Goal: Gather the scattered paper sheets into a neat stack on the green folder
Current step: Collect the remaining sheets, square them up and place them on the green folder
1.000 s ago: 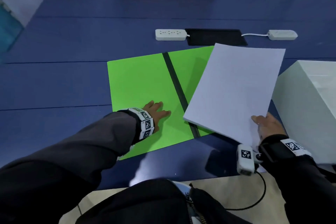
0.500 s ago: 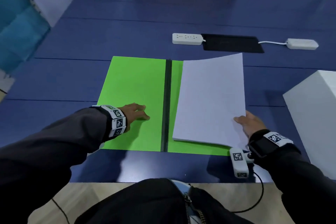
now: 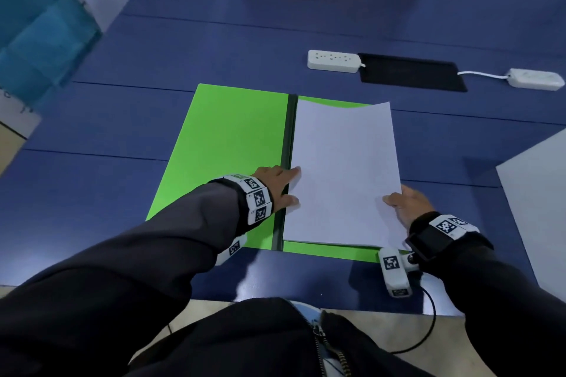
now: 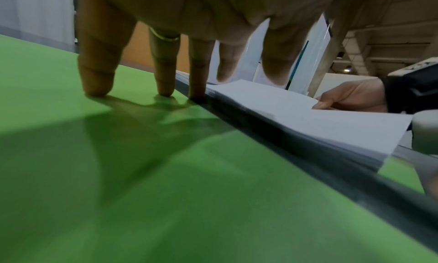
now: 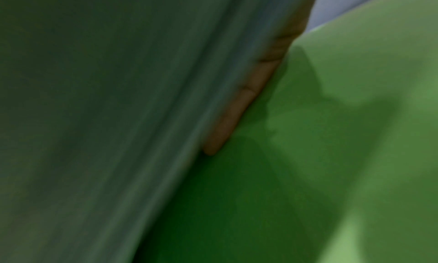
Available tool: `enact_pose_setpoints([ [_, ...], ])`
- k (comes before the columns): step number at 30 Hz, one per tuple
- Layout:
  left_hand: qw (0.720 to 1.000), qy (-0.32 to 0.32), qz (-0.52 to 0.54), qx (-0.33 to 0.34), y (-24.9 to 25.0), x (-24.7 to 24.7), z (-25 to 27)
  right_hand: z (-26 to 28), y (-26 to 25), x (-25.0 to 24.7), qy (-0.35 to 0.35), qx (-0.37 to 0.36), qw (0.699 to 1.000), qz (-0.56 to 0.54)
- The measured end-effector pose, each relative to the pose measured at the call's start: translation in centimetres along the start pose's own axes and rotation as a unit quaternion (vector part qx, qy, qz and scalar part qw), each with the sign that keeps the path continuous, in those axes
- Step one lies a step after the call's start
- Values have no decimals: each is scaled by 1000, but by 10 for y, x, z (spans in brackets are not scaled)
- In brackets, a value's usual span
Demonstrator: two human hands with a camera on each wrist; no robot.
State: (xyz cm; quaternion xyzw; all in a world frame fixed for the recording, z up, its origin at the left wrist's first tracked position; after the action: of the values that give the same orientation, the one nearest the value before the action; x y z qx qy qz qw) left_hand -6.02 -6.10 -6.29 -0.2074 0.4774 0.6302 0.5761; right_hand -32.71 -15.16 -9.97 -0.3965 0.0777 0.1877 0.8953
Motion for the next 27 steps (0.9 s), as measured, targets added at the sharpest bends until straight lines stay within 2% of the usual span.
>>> enact_pose_setpoints([
  [7,999,-19,-47,-19,-18,0,-6,-2,-5,15,-11,2,1000,5],
  [12,997,-16,-51,-49,-40,-5,3,1,-19,42,-44,-15,999,-4],
  [16,997,-5,-48,-64,-49,-5,8,0,-30,54,-44,-16,999,-3],
  [18,997,-1,-50,-64,-48,-5,8,0,-31,52,-18,-11,999,38],
  [21,997,4,-46,-64,-47,-6,9,0,-30,41,68,-27,989,132],
  [24,997,3,-47,-63,-47,-6,9,5,-24,32,137,-37,983,114],
  [27,997,2,-50,-64,-47,-6,9,9,-19,32,174,-28,976,129],
])
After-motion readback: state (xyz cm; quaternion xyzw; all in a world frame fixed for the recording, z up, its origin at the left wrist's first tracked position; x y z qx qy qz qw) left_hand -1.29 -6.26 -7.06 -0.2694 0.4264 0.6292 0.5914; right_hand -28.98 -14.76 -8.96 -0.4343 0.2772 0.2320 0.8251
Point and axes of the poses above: each hand's wrist, its own z-axis away from the middle knuckle, its own x-axis out of the palm, y = z × x, the point moved 5 cm from there along -z, towards the middle knuckle, and after that the axes turned 14 degrees about x, right-handed, at the moved point
